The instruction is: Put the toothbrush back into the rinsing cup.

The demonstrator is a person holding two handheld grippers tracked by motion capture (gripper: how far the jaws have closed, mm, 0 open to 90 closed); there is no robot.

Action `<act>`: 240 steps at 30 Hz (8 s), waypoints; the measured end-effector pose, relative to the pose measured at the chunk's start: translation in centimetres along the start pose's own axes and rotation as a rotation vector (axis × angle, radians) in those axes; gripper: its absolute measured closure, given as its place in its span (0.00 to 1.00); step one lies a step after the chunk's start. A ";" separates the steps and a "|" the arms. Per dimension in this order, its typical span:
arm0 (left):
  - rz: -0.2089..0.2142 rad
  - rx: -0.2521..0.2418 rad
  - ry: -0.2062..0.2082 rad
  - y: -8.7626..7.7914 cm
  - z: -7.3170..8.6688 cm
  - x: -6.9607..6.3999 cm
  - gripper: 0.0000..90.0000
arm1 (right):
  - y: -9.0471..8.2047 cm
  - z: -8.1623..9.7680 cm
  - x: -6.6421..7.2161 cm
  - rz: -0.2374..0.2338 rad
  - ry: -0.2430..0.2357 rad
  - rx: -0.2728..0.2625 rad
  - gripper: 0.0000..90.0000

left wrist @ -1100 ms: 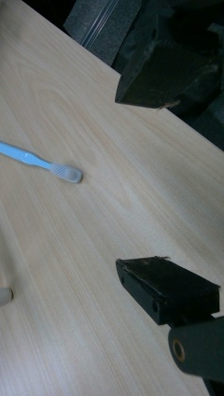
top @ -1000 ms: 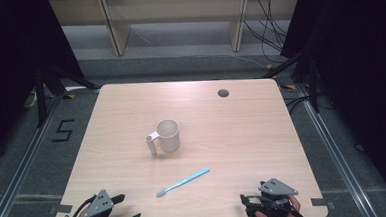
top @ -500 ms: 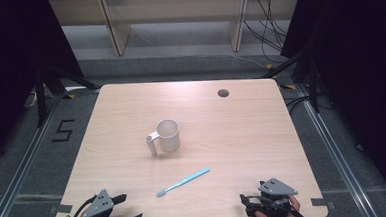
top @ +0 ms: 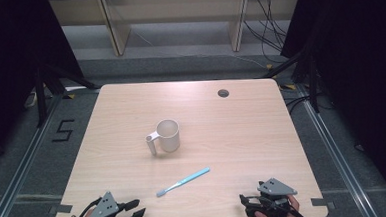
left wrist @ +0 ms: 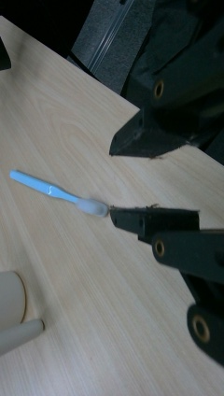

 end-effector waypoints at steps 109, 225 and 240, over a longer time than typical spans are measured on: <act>-0.008 0.294 0.086 17.8 -13.2 -3.8 0.98 | -0.1 -0.1 -0.1 -0.040 -0.007 -0.014 0.27; -0.030 0.480 0.100 5.5 -7.2 -1.9 0.65 | 0.3 -0.3 -0.1 -0.033 -0.022 -0.009 0.27; -0.047 0.535 0.090 6.9 -7.3 -1.7 0.59 | 0.2 -0.3 -0.1 -0.023 -0.024 -0.016 0.27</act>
Point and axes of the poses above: each handheld gripper's, and its own axes: y roughly forward along the jaws, z roughly out of its underside, x roughly to its left, the point moved 2 cm from there along y, roughly forward along the jaws, and after that the axes turned 10 degrees about x, right-handed, at the moved point
